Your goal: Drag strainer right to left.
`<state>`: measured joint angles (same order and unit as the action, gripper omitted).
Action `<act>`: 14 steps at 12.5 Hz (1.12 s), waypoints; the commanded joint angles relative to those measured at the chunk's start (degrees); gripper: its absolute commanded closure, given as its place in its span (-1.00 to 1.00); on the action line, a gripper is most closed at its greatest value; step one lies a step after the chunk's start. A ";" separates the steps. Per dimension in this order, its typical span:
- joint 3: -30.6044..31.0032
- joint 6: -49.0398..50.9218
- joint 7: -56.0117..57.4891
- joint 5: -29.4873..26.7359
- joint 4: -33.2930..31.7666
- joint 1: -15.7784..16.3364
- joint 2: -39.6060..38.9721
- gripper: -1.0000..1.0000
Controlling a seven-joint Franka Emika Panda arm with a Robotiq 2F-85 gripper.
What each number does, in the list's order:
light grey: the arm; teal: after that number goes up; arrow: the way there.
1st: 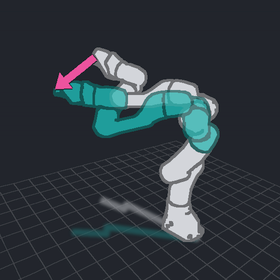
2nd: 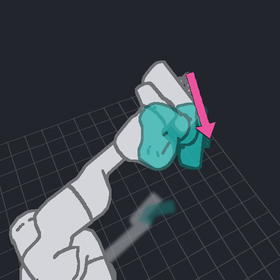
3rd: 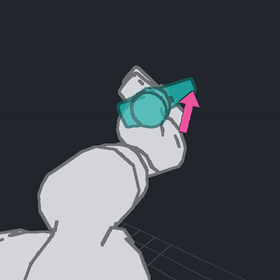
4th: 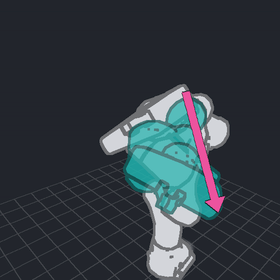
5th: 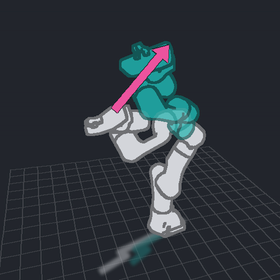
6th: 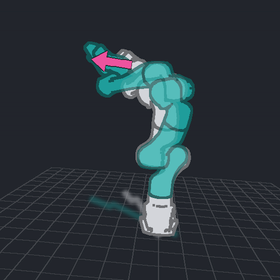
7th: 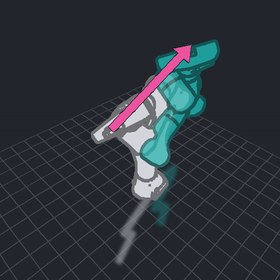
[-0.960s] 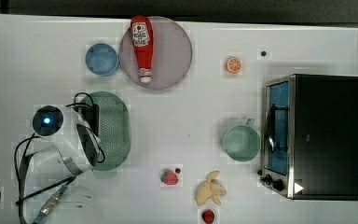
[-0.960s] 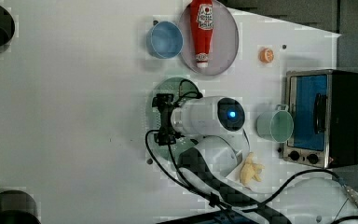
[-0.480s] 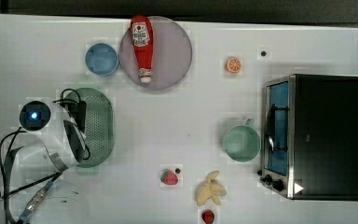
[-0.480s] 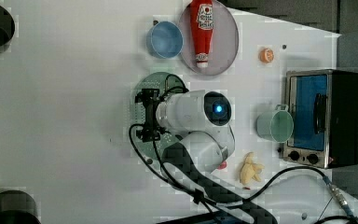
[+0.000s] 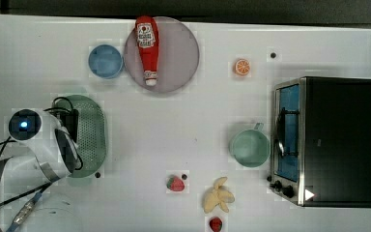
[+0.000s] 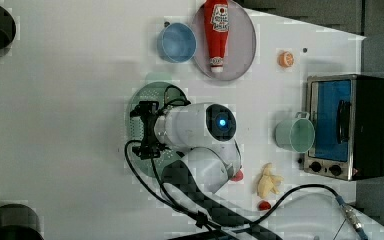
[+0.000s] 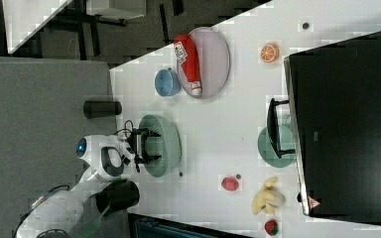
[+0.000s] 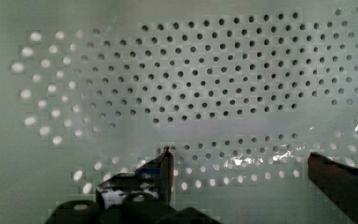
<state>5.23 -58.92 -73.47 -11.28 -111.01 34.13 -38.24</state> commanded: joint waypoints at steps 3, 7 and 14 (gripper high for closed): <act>0.43 -0.10 -6.15 0.02 3.74 2.26 -1.17 -1.00; 0.05 0.49 -3.33 0.81 4.42 2.74 -0.29 -1.00; -11.10 19.53 29.22 2.17 2.18 2.50 18.48 -1.00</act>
<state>-1.82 -39.28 -54.47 -8.14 -111.23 38.72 -26.02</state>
